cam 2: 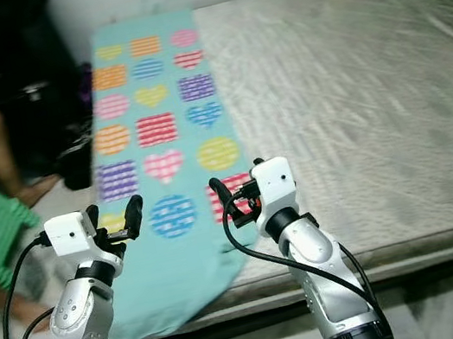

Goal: Clean up the room

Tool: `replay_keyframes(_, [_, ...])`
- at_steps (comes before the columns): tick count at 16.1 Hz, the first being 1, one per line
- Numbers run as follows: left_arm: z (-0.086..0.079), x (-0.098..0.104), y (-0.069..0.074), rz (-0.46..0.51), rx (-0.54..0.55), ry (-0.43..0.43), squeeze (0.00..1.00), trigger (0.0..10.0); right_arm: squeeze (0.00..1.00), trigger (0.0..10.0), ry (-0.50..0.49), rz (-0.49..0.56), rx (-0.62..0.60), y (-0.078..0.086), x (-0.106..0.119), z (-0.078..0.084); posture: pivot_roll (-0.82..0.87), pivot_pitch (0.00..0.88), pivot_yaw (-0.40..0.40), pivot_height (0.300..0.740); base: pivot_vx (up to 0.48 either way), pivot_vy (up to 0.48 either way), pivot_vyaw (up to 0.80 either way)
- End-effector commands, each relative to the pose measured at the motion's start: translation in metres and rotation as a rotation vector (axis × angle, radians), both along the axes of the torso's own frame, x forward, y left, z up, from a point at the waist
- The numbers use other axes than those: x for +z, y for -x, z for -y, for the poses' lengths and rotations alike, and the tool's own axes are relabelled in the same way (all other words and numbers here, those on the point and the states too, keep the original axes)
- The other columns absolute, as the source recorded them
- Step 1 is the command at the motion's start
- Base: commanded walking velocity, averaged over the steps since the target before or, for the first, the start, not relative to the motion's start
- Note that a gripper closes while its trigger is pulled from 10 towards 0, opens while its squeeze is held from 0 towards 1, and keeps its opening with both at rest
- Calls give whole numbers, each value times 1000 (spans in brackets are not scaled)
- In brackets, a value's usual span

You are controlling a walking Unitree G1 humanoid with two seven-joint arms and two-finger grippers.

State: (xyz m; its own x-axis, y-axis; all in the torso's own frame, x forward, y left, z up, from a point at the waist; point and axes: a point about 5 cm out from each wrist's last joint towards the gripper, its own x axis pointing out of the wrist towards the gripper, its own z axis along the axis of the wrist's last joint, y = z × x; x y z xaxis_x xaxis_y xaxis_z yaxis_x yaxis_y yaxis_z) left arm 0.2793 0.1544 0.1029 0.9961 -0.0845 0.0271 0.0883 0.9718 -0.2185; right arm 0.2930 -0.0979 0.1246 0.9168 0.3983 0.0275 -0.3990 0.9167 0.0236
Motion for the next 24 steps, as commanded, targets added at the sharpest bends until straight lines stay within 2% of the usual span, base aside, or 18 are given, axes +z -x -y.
replay_keyframes(1, [-3,0,1,-1,3,-4,0,10000,0,10000,-1,-17,11,1,-3,-3,-166,158,47,740,0,326,0])
replay_keyframes(8, [-3,0,1,-4,10,-6,0,10000,0,10000,4,-16,-4,0,-3,-1,-167,161,47,740,0,0,0])
replay_keyframes(16, [-2,1,1,4,8,1,0,10000,0,10000,19,-18,-22,0,-4,2,-169,168,46,740,0,423,0])
replay_keyframes(22, [-3,-3,1,-18,-22,7,0,10000,0,10000,14,-2,-87,-4,-1,8,-170,159,45,740,0,0,0])
replay_keyframes(24, [-7,-4,2,-17,-27,-18,0,10000,0,10000,7,-8,-97,-4,-2,10,-172,161,48,740,0,0,-322])
